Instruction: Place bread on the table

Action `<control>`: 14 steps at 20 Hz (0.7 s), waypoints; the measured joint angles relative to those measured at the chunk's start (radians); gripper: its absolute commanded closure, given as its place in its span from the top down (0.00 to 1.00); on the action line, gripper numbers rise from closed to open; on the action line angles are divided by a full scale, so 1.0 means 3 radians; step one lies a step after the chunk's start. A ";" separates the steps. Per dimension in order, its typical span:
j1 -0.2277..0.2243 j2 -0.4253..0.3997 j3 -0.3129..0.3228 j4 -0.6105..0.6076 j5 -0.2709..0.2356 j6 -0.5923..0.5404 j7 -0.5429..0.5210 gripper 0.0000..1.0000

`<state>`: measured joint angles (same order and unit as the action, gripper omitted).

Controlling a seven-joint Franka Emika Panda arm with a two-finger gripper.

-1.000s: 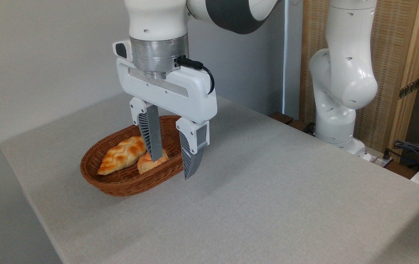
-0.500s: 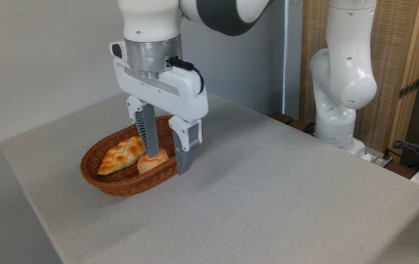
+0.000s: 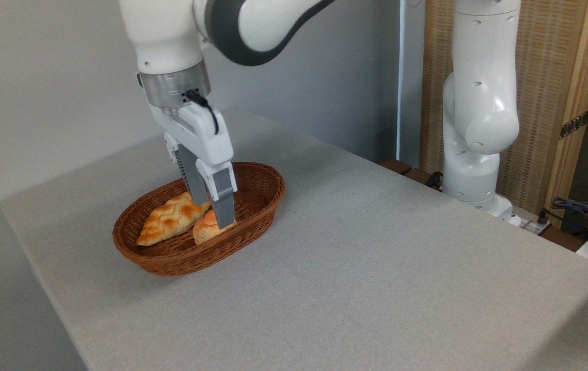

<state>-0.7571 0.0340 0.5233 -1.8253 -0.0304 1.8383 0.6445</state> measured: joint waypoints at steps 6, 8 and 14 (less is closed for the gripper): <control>-0.0058 0.0236 -0.0189 0.0000 0.0001 -0.0013 -0.0005 1.00; -0.0058 0.0270 -0.0206 0.0000 0.0001 -0.0013 -0.0005 1.00; -0.0059 0.0282 -0.0248 0.0001 0.0001 -0.0013 -0.0005 0.62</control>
<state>-0.7748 0.1186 0.4490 -1.8251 -0.0300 1.8343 0.6429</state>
